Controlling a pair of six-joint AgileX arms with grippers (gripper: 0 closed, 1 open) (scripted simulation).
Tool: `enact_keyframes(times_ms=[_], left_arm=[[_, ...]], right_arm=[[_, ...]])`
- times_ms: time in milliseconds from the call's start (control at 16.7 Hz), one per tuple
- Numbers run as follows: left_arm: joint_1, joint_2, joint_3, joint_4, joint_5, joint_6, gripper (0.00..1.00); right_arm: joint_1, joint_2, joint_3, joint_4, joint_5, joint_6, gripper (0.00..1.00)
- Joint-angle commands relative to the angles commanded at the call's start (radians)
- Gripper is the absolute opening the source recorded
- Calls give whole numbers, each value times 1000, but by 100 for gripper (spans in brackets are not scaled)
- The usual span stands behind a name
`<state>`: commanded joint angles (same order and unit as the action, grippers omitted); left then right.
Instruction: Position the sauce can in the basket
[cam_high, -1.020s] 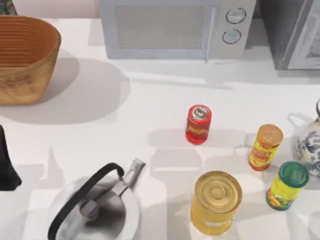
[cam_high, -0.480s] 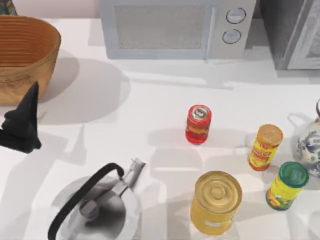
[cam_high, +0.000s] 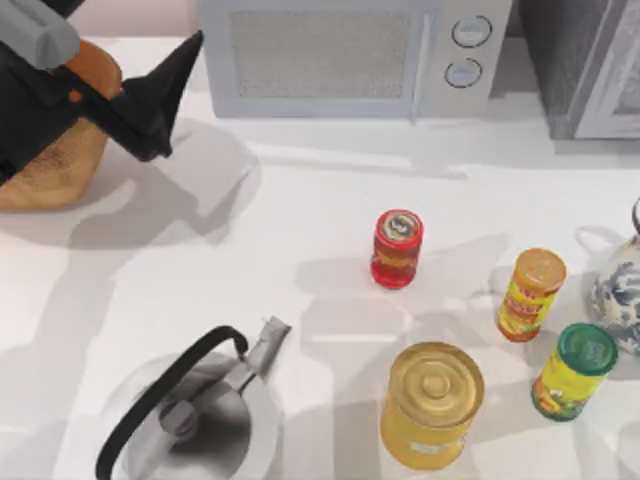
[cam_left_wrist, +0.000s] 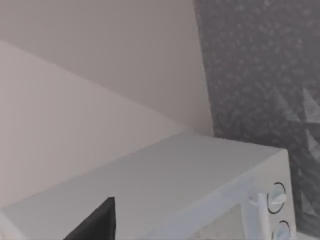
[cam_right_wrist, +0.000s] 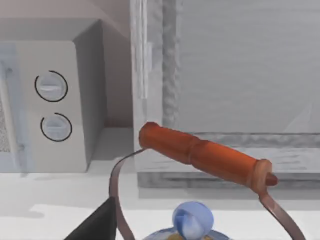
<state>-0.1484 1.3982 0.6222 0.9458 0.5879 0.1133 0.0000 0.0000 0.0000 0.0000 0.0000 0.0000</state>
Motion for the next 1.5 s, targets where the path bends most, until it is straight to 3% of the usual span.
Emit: enact_keyframes(times_ms=[360,780,1020,1500], left_arm=[[-79,575,244,354,260,31,100],[-183,1023,344,549,479,-35,100],[-212,1124,347,581,529,-72,100],[-189,1137,364,574,551,-69,100]], right_arm=[[0,0,0,0,0,0,100],[0,0,0,0,0,0,100],[0,0,0,0,0,0,100],[0,0,0,0,0,0,100]])
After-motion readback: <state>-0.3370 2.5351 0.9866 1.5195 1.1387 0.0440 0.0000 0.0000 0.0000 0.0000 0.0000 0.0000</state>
